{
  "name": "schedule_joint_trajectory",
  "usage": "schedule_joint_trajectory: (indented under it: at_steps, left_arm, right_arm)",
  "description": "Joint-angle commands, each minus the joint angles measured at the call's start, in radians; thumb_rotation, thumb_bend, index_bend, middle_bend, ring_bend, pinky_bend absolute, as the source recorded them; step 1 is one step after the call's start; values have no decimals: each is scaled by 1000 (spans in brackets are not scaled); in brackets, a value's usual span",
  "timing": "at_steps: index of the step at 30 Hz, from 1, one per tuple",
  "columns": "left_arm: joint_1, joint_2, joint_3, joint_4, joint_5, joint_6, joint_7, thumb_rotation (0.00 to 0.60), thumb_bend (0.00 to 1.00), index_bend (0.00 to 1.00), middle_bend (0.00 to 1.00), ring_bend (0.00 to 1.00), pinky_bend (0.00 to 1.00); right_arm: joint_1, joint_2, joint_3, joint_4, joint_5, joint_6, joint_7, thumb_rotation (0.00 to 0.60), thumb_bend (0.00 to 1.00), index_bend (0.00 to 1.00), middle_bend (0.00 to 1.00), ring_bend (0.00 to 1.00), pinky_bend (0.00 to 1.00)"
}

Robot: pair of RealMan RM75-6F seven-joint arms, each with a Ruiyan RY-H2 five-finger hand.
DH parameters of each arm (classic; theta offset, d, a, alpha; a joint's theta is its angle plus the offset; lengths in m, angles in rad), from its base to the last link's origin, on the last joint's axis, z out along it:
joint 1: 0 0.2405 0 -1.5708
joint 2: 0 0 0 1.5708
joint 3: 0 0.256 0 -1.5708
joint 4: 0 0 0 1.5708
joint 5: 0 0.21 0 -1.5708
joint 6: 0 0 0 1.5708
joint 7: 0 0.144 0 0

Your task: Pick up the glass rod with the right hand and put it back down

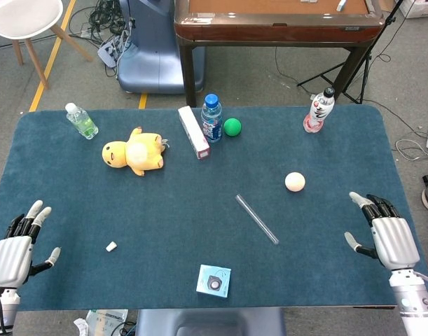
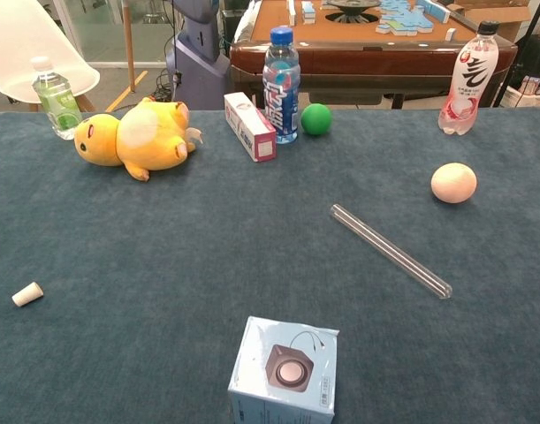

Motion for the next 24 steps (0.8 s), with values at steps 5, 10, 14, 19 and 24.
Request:
schedule_joint_trajectory:
  at_steps: [5,10,14,19,24]
  left_arm:
    - [-5,4,-2,-1,2,-5,3,600,293,106,10,116,38]
    - [-6,9,-2,-2,3,-6,0,600,293,106,10,117,38]
    - [-3,12,-1,-2,3,-3,1,600,293,106,10,117,38]
    - [2,10,2,1,2,2,1,600,293,106,10,117,38]
    - [2,9,4,1,8,5,1,600,293,106,10,117,39]
  right_arm:
    - [14,6,4,-4,5,-20,-11,600,291,121,306,232,136]
    - [37,14,3,-18,9,-61,-31,600,292,121,404,371,140]
    - [75,26,8,-36,24,-124,-52,600,290,121,628,637,410]
    - [153,42,20,-69,59,-251,-78,600,244,154,893,941,787]
    - [246,33,34,-94,119,-389,-139,600,223,172,995,1000,907]
